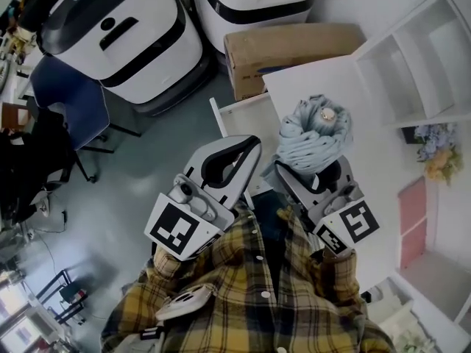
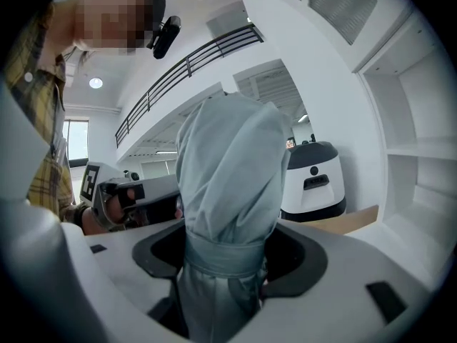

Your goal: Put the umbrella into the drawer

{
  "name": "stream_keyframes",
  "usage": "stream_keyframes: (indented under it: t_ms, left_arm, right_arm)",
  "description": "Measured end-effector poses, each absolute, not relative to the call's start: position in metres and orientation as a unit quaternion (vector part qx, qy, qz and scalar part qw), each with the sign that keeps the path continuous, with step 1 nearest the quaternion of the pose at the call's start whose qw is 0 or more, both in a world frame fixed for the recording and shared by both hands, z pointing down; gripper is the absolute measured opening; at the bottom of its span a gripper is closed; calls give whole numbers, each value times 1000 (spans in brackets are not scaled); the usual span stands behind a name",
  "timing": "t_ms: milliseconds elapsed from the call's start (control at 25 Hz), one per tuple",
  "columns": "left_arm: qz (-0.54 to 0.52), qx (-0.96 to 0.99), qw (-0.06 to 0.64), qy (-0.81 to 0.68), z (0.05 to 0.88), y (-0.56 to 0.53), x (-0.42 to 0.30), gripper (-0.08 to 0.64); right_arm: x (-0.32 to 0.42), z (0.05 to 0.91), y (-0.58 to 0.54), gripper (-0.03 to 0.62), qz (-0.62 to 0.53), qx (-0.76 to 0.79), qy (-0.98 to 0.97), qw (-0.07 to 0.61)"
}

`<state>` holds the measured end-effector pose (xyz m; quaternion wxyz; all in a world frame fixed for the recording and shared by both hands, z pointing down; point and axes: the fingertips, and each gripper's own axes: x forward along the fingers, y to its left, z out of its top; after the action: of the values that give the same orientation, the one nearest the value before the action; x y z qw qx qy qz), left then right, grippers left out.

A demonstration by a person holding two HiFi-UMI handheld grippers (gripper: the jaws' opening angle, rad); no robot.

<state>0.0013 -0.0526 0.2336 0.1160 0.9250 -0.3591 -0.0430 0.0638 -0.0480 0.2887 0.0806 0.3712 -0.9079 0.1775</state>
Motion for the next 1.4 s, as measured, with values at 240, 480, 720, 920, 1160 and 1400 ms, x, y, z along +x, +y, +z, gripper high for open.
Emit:
stream_keyframes:
  t_ms: [240, 480, 720, 920, 1160, 1400]
  left_arm:
    - [-28, 919, 111, -376, 236, -47, 11, 23]
    - [-13, 921, 115, -372, 242, -48, 12, 23]
    - [-22, 929, 122, -348, 237, -64, 2, 23]
    - [-24, 935, 124, -331, 242, -63, 5, 23]
    - [-17, 934, 147, -324, 257, -82, -5, 23]
    - [-14, 931, 154, -330, 271, -84, -8, 23]
  right_arm:
    - [66, 292, -48, 311, 177, 345, -918, 81]
    - [65, 296, -51, 310, 183, 345, -917, 78]
    - [55, 295, -64, 310, 190, 369, -906, 83]
    - [60, 302, -62, 310, 197, 384, -898, 86]
    - [48, 311, -83, 311, 205, 389, -892, 102]
    - [48, 325, -84, 311, 216, 389, -888, 113]
